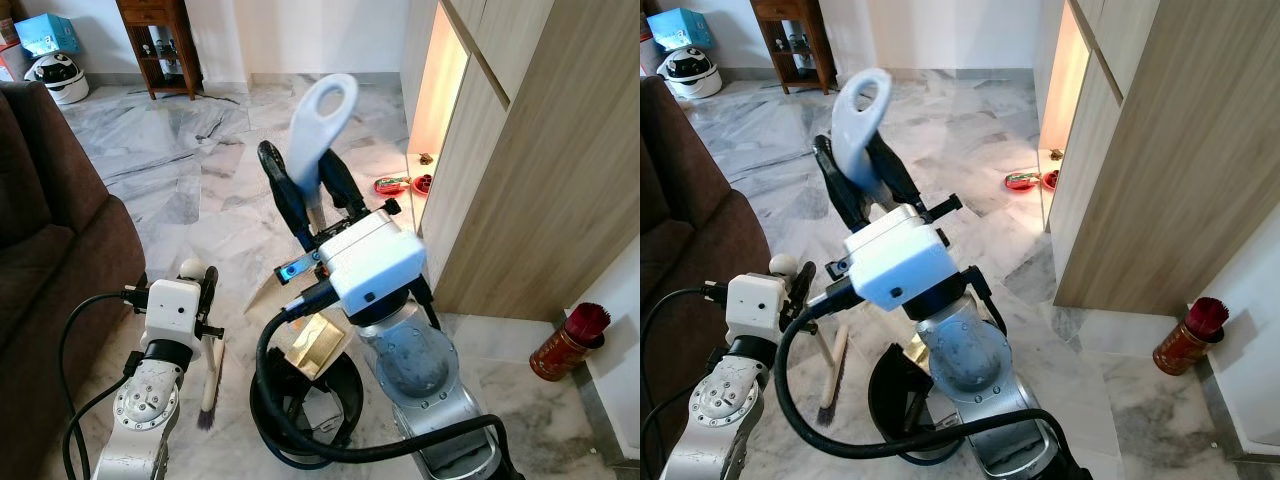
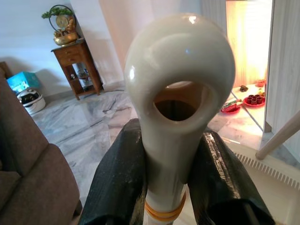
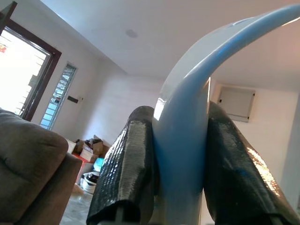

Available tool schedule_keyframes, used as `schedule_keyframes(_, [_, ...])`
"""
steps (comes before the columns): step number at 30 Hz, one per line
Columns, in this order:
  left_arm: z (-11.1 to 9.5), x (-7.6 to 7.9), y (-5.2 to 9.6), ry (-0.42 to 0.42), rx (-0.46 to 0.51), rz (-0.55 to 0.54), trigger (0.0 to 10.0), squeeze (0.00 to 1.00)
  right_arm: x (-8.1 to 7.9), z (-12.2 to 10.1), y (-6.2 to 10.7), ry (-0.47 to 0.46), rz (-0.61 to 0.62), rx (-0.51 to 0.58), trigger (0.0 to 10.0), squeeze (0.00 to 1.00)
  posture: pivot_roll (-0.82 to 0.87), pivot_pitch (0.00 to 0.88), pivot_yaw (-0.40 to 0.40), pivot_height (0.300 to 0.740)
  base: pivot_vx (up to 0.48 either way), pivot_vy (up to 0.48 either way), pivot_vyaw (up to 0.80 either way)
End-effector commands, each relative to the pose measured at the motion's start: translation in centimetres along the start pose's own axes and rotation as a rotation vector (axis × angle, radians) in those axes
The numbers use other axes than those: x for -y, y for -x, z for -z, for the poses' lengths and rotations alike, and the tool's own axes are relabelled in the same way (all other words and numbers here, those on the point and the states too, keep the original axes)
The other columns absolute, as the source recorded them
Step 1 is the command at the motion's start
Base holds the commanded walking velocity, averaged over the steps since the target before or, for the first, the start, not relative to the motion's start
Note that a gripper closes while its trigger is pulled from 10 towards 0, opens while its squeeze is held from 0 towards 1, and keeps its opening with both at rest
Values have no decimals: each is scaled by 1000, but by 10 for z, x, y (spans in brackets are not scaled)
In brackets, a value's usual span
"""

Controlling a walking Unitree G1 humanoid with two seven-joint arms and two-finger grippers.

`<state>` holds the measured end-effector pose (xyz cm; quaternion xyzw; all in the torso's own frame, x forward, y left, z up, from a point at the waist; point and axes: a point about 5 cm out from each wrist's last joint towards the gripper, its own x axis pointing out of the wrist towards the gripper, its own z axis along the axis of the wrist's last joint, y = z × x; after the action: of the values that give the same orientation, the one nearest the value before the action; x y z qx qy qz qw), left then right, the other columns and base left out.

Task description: Sweep floor

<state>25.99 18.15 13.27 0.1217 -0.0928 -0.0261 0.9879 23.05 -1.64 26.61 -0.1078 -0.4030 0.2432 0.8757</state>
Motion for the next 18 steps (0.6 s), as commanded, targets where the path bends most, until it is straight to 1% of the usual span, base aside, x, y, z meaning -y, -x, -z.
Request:
schedule_keyframes(1, [-8,-2,-4,-19,50,1,10000,0,1,-23,-5,24,-5,129,10000,0,39,79,54,740,0,0,0])
schedule_keyframes(5, [-8,-2,-4,-19,50,1,10000,0,3,-19,-4,40,3,107,10000,0,42,81,53,740,0,0,0])
schedule_keyframes(11, [-7,-2,-4,-19,48,3,10000,0,15,-10,-3,73,52,62,10000,0,39,80,52,740,0,0,0])
schedule_keyframes(13, [-7,-1,-4,-19,48,3,10000,0,22,-5,-2,107,72,40,10000,0,39,80,52,740,0,0,0])
schedule_keyframes(14, [-8,-1,-4,-18,48,3,10000,0,32,0,-1,139,111,15,10000,0,39,80,52,740,0,0,0])
schedule_keyframes(16, [-8,-1,-4,-17,49,3,10000,0,38,2,0,157,135,3,10000,0,39,80,52,740,0,0,0])
schedule_keyframes(17, [-8,0,-4,-16,48,3,10000,0,51,8,1,204,192,-31,10000,0,36,80,52,740,0,0,0])
schedule_keyframes(18, [-8,0,-4,-15,48,3,10000,0,57,10,2,219,213,-41,10000,0,36,80,52,740,0,0,0])
